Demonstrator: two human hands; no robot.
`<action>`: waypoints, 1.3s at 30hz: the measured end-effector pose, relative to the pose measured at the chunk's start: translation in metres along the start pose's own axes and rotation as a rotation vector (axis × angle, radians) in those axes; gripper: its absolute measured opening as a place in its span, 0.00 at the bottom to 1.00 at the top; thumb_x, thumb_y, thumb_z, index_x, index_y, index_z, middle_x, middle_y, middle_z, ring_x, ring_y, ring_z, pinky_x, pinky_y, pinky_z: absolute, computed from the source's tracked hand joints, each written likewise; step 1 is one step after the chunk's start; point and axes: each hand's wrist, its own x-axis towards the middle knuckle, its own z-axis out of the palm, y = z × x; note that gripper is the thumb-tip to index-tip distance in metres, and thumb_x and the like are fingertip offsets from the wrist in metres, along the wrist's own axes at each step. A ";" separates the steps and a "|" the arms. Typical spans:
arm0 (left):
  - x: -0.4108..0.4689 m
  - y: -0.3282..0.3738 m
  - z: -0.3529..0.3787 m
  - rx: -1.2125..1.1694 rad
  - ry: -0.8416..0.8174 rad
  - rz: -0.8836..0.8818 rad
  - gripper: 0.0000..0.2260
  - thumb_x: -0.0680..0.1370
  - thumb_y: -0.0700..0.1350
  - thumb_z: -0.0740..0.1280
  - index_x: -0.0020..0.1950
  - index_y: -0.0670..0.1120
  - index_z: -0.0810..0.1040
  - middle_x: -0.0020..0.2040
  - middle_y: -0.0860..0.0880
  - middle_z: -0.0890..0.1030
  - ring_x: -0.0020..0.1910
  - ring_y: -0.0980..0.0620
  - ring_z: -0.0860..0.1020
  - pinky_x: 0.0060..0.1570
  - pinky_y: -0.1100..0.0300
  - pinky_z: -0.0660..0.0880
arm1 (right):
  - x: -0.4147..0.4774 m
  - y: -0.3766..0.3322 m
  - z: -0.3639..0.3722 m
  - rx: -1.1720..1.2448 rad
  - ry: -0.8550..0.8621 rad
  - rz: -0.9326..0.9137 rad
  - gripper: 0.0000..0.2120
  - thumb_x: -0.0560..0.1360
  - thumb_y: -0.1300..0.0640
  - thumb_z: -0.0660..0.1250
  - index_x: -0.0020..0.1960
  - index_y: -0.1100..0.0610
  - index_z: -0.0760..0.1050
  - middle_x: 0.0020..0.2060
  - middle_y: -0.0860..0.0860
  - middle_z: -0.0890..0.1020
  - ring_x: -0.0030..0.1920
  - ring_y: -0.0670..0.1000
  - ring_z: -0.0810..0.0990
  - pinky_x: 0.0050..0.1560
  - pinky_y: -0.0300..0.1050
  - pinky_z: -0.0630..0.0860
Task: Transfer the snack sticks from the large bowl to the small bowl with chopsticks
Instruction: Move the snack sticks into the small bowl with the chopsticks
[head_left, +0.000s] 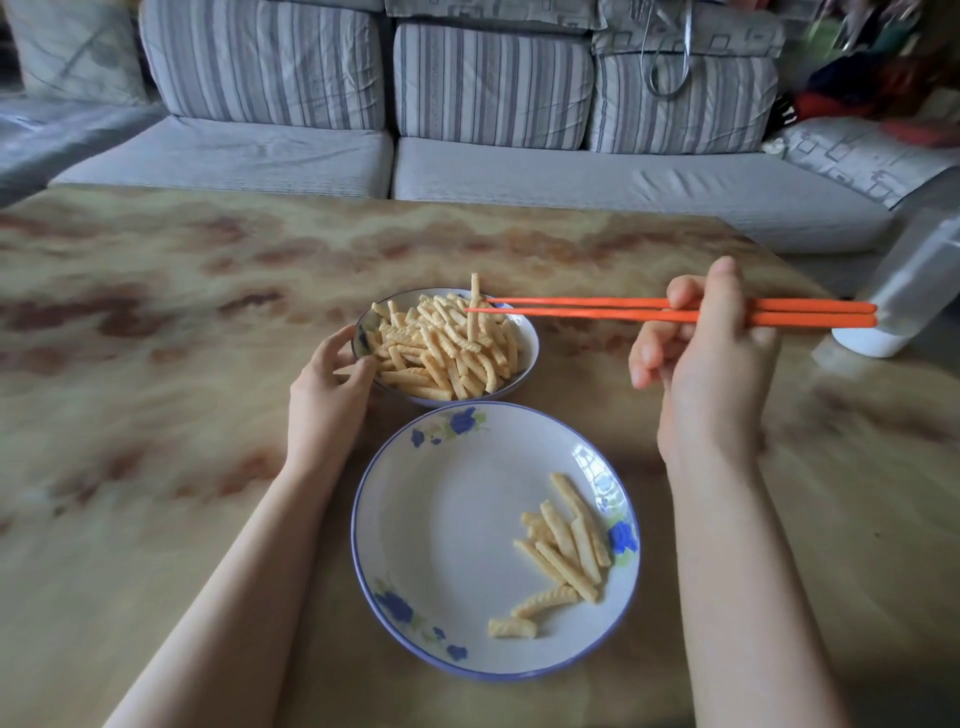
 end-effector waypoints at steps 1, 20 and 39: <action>0.000 0.000 0.000 0.001 0.001 -0.001 0.17 0.78 0.43 0.64 0.66 0.52 0.75 0.51 0.51 0.81 0.33 0.64 0.77 0.42 0.64 0.71 | 0.000 0.003 0.003 0.006 0.015 -0.008 0.19 0.83 0.53 0.54 0.35 0.57 0.66 0.22 0.51 0.70 0.16 0.49 0.66 0.22 0.40 0.58; 0.002 -0.003 0.001 -0.007 0.000 0.006 0.17 0.78 0.42 0.64 0.67 0.52 0.75 0.50 0.51 0.81 0.36 0.52 0.80 0.37 0.71 0.72 | 0.010 0.017 0.003 -0.144 -0.189 0.028 0.19 0.83 0.53 0.54 0.35 0.57 0.68 0.16 0.50 0.69 0.16 0.50 0.67 0.20 0.36 0.60; 0.000 0.001 0.001 0.028 0.014 0.019 0.17 0.78 0.42 0.64 0.67 0.51 0.75 0.51 0.50 0.80 0.33 0.66 0.77 0.35 0.77 0.67 | 0.004 -0.053 -0.061 -0.504 -0.687 0.239 0.19 0.78 0.49 0.57 0.33 0.59 0.68 0.15 0.53 0.62 0.14 0.48 0.57 0.18 0.31 0.54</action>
